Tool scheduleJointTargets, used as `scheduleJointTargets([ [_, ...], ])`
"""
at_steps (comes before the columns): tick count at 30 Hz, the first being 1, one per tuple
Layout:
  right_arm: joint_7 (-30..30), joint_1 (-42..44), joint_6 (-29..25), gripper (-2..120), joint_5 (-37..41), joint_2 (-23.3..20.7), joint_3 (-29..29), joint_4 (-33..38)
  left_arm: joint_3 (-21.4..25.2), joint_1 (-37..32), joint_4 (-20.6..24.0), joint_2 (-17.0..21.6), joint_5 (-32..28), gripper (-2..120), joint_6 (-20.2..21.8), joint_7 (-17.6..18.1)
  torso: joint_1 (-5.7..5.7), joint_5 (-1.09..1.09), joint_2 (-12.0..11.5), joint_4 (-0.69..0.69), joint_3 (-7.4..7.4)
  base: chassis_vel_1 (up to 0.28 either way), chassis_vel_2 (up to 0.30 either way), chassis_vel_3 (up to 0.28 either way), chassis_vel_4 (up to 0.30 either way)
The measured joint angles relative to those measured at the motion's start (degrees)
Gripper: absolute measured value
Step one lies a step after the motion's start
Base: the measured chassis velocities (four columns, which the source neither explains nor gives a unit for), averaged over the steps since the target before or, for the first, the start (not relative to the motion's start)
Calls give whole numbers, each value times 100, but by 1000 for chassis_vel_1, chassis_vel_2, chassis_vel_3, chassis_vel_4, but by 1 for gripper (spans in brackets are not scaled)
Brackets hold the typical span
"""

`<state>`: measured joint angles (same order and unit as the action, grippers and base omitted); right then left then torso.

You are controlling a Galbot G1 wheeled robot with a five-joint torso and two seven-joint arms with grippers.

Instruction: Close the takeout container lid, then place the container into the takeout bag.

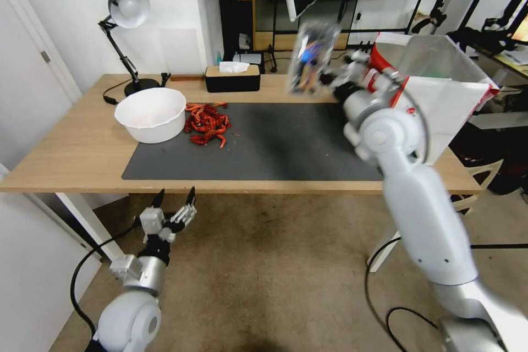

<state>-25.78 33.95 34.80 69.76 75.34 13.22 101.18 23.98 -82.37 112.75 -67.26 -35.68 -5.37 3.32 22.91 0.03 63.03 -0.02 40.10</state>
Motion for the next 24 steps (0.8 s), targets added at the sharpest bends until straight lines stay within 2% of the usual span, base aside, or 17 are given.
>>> scheduleJointTargets([
  [1,0,0,0,0,0,0,0,0,0,0,0,0,0,97,0,0,0,0,0,0,0,0,0,0,0],
  [2,143,-41,-170,0,-253,-96,-2,84,94,-116,-7,-64,265,99,-149,39,3,1,0,-1,1,0,0,0,0],
  [3,304,-122,-464,0,-626,-243,38,205,176,-344,-53,-147,576,99,-331,106,1,-7,0,4,0,0,0,0,0],
  [4,464,-157,-710,0,-1013,-378,73,276,237,-505,-78,-207,727,100,-472,127,0,0,0,2,0,0,0,0,0],
  [6,522,-187,-829,0,-1205,-453,128,297,256,-587,-85,-231,749,100,-499,133,0,4,0,4,0,0,0,0,0],
  [7,605,-253,-968,0,-1421,-586,255,342,274,-674,-99,-260,757,100,-537,136,0,-5,0,2,-1,0,0,0,0],
  [8,621,-338,-1037,0,-1487,-737,423,370,289,-755,-128,-283,758,100,-596,137,0,-1,0,1,0,0,0,0,0],
  [10,626,-379,-1052,0,-1488,-820,519,371,291,-791,-141,-290,756,100,-616,138,0,0,0,2,0,0,0,0,0],
  [12,626,-531,-1148,0,-1431,-1116,861,307,289,-872,-198,-312,739,100,-684,129,0,-2,0,1,0,0,0,0,0],
  [18,567,-598,-1321,0,-1488,-1520,1166,165,239,-840,-277,-292,668,100,-699,87,0,-2,0,1,0,0,0,0,0],
  [21,575,-641,-1505,0,-1864,-1769,1298,13,230,-828,-319,-273,609,100,-721,26,1,-2,0,0,0,0,0,0,0],
  [24,613,-654,-1624,0,-2564,-2012,1355,-156,201,-836,-320,-310,583,100,-731,8,1,-3,0,3,0,0,0,0,0],
])
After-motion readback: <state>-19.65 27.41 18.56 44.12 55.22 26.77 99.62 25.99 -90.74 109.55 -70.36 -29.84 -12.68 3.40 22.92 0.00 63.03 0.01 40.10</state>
